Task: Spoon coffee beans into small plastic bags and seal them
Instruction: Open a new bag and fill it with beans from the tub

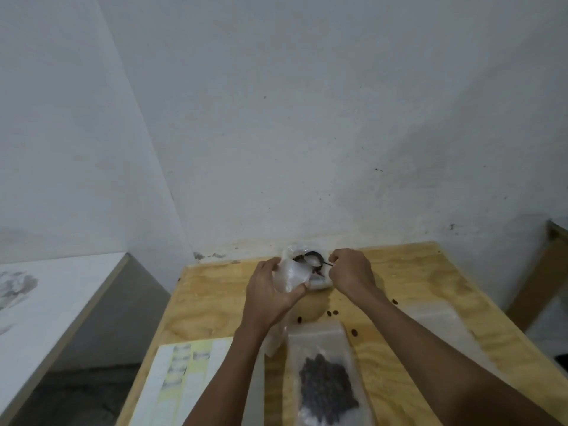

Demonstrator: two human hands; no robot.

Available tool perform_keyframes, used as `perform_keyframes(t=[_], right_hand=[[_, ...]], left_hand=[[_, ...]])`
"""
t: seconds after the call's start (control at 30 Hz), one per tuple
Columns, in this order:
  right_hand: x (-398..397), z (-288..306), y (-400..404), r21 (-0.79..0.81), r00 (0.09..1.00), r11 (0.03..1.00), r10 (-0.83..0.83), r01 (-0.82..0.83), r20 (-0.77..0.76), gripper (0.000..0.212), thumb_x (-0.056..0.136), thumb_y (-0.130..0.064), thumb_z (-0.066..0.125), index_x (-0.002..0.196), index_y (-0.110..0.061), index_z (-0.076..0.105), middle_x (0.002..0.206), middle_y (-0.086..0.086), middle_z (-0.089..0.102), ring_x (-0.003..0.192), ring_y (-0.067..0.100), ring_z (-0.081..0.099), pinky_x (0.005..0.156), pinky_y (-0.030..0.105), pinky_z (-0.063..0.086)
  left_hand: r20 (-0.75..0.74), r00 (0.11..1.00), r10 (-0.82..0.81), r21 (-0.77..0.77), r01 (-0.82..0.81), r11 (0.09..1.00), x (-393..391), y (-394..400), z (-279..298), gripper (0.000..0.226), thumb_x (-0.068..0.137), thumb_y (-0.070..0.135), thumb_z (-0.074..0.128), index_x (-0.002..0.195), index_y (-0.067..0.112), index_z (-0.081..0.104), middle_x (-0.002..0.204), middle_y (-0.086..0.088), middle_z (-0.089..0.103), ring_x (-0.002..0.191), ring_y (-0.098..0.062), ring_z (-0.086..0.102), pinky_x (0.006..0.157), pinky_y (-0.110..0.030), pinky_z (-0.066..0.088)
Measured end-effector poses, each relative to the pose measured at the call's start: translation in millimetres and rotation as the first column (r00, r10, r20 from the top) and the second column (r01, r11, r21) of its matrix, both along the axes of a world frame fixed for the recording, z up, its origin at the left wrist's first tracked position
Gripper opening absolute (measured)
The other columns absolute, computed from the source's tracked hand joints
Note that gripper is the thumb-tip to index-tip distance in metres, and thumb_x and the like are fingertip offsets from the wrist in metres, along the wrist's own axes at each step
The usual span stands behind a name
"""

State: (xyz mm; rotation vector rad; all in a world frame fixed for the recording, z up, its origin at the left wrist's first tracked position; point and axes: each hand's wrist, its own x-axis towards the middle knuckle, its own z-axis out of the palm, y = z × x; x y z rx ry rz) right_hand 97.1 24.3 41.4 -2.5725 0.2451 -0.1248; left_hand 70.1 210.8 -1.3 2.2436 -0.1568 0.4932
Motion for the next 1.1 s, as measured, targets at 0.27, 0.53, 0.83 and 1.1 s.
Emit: perform_keyframes(t=[0.27,0.53,0.83,1.1], right_hand=[[5,-13,5,-0.060,1.000,0.998,0.000,-0.001,-0.021,0.018,0.097,-0.017,0.062,0.105,-0.020,0.078,0.107,0.005,0.073,0.095,0.026,0.069,0.073,0.032,0.056],[24,-9,-8,0.339,0.969,0.940,0.053,0.032,-0.239,0.023,0.080,-0.022,0.073,0.088,-0.001,0.078,0.087,0.013,0.077,0.057,0.020,0.059,0.051,0.026,0.044],[20,-5,-8,0.393,0.989,0.916,-0.029,0.084,-0.145,0.028,0.071,-0.017,0.074,0.052,-0.014,0.054,0.054,0.004,0.054,0.050,0.020,0.049,0.052,0.031,0.037],[10,14,-24,0.286,0.996,0.958,-0.010,0.036,-0.091,0.041,0.075,-0.023,0.075,0.048,-0.016,0.044,0.047,0.002,0.049,0.044,0.020,0.052,0.048,0.023,0.034]], left_hand=[[-0.039,0.998,-0.041,-0.161,0.035,0.986,19,-16,2,0.088,0.065,0.072,0.068,0.133,0.017,0.060,0.125,0.006,0.063,0.110,-0.010,0.060,0.088,-0.030,0.054],[0.022,0.996,-0.089,-0.232,0.092,0.968,31,-19,3,0.079,0.070,0.064,0.074,0.133,0.019,0.060,0.125,0.007,0.064,0.112,-0.009,0.062,0.091,-0.037,0.058],[-0.044,0.991,-0.130,0.020,0.131,0.991,21,-3,5,0.098,0.064,0.075,0.070,0.139,0.015,0.054,0.128,0.005,0.058,0.112,-0.011,0.057,0.093,-0.033,0.053],[-0.040,0.992,-0.116,0.182,0.121,0.976,6,1,14,0.108,0.059,0.082,0.062,0.139,0.010,0.053,0.124,0.001,0.055,0.106,-0.012,0.055,0.084,-0.024,0.041]])
